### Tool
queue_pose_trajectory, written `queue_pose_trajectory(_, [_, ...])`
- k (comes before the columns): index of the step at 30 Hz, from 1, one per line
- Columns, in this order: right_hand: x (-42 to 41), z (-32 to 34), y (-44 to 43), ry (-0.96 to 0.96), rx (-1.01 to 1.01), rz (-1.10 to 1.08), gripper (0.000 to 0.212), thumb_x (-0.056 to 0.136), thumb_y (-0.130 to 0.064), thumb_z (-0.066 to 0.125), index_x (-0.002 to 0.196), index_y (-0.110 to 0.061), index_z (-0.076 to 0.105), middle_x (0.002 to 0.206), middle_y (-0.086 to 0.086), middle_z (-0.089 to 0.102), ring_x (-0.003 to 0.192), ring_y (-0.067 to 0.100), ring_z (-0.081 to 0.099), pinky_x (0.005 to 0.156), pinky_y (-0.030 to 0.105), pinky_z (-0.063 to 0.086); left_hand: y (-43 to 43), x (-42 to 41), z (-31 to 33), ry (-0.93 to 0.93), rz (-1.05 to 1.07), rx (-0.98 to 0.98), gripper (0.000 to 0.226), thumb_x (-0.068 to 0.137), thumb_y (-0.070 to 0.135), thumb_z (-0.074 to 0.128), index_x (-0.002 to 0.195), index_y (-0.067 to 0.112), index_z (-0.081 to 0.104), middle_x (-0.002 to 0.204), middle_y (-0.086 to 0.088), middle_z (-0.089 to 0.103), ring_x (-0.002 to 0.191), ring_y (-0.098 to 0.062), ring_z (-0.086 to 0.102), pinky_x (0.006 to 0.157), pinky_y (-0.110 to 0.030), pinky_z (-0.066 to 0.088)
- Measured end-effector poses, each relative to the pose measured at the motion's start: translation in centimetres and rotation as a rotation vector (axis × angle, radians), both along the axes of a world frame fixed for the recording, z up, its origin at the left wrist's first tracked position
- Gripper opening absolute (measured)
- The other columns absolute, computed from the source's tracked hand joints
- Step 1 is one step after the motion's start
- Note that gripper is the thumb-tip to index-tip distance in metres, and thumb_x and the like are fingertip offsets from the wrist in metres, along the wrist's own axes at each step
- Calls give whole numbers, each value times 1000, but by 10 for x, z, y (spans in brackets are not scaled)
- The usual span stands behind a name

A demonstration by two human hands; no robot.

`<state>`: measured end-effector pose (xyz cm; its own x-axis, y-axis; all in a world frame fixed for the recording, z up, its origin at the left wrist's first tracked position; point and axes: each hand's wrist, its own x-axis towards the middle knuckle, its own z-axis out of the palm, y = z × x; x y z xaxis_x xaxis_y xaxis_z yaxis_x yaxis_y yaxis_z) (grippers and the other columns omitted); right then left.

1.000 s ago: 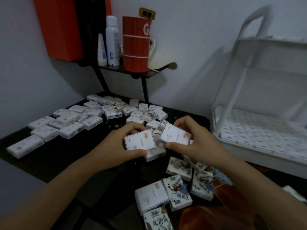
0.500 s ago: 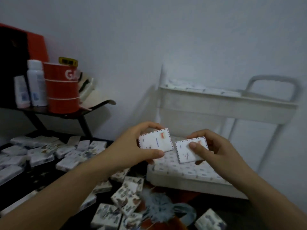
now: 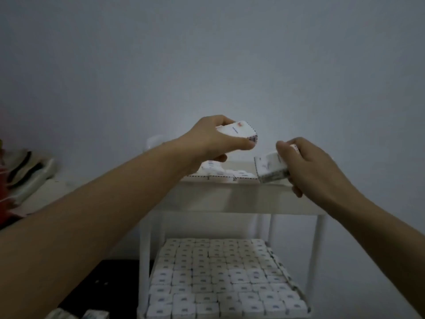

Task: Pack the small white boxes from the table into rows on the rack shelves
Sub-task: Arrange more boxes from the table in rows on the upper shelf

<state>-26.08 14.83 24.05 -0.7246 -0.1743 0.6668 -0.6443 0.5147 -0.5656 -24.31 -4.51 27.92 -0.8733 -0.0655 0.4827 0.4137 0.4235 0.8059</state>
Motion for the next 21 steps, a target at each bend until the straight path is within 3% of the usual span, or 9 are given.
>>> queue_pose_trajectory(2, [-17,12,-1,-88,-28,8,26,95,-44,38,96,-22,52,85,4,60,65,18,54,57,35,46,4,-26,6,0,55,-80,43,73,47,79,103,20,68,103,4,63,89,-9,61,56,-19,53])
queue_pose_trajectory(4, [-34,20,-3,-162,-43,28,18,90,-38,44,95,-22,52,85,7,61,65,20,56,56,34,48,5,-51,8,57,151,-214,54,74,65,68,89,14,71,84,7,65,74,-9,59,59,-24,48])
queue_pose_trajectory(6, [-49,22,-5,-250,-80,53,20,87,-30,53,104,-19,53,86,8,65,65,19,60,53,30,49,5,-71,7,68,246,-358,71,76,75,56,62,6,59,59,4,50,56,-12,46,56,-25,34])
queue_pose_trajectory(8, [-61,21,-5,-321,-157,88,28,88,-26,58,115,-20,53,88,10,66,57,16,62,49,27,50,2,-87,6,66,321,-465,66,82,74,47,52,16,41,52,5,39,49,-13,38,52,-25,28])
queue_pose_trajectory(11, [-75,16,-4,-328,-255,122,24,90,-28,61,113,-23,57,86,10,63,44,9,58,46,24,51,-5,-102,6,75,228,-509,42,95,57,41,96,20,62,80,4,60,69,-13,56,62,-24,40])
queue_pose_trajectory(13, [-82,13,-2,-300,-250,116,22,90,-35,64,107,-22,61,80,9,62,42,9,58,46,24,51,-9,-107,6,72,146,-484,31,98,41,41,115,19,55,89,0,63,69,-12,59,56,-22,46])
queue_pose_trajectory(15, [-87,12,-1,-321,-265,133,29,85,-41,70,101,-18,63,76,9,62,46,12,62,48,26,53,-14,-110,6,20,71,-478,24,97,29,45,119,19,51,97,-4,63,73,-15,62,57,-24,52])
queue_pose_trajectory(17, [-92,12,-1,-389,-316,165,38,78,-41,76,103,-16,62,79,13,67,56,19,69,52,29,57,-20,-111,4,-64,10,-515,27,94,24,51,121,21,49,99,-3,62,81,-20,65,73,-32,58])
queue_pose_trajectory(21, [-104,14,-5,-434,-330,172,48,75,-21,82,115,-16,56,86,16,72,68,21,73,66,35,61,-28,-107,1,-120,9,-658,22,88,28,58,109,29,52,99,6,63,85,-11,63,76,-29,51])
